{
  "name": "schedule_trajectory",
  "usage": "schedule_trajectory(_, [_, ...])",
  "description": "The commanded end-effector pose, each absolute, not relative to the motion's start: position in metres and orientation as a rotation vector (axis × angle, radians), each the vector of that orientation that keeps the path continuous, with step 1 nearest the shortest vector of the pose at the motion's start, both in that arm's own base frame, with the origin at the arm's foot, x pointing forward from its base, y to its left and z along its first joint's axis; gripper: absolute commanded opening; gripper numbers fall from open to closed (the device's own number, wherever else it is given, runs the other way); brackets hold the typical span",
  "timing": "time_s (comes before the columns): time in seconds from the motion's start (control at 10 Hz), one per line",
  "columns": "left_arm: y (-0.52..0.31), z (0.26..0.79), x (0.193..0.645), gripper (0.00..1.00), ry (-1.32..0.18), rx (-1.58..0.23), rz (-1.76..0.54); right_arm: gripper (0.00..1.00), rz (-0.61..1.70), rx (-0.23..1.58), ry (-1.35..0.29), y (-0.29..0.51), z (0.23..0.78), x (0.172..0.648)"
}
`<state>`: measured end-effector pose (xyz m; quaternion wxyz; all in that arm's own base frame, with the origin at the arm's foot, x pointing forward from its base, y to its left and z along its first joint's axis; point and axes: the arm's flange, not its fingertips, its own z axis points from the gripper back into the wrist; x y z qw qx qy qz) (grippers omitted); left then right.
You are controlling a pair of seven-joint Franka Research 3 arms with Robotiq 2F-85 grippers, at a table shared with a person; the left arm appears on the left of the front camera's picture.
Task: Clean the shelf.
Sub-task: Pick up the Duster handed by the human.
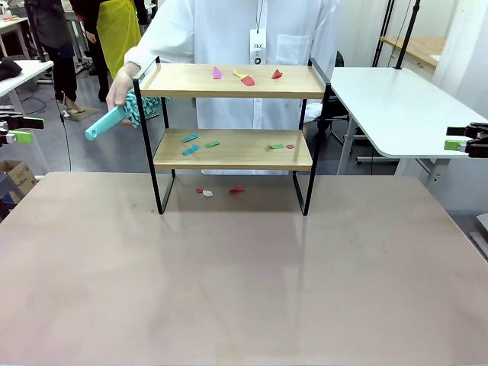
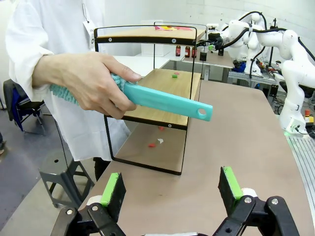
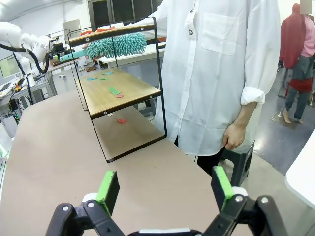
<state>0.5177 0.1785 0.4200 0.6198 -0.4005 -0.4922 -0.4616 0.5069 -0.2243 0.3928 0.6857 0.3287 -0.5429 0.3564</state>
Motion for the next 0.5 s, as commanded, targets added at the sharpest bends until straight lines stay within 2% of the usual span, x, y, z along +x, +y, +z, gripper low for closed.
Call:
schedule_trajectory(0.0, [0.179, 0.421, 0.518, 1.0, -1.134, -0.918, -1.063, 1.0, 0.784, 0.739, -1.202, -0.222, 0.396, 0.508])
schedule_trajectory(0.2, [0.179, 0.42, 0.518, 1.0, -1.132, -0.921, -1.062, 1.0, 0.784, 0.739, -1.202, -0.222, 0.396, 0.508])
schedule_trajectory(0.3, [0.164, 0.439, 0.526, 1.0, -1.13, -0.855, -0.842, 1.0, 0.784, 0.739, -1.202, -0.222, 0.396, 0.508])
schedule_trajectory(0.4, [0.155, 0.457, 0.525, 1.0, -1.111, -0.855, -0.743, 1.0, 0.784, 0.739, -1.202, -0.222, 0.396, 0.508])
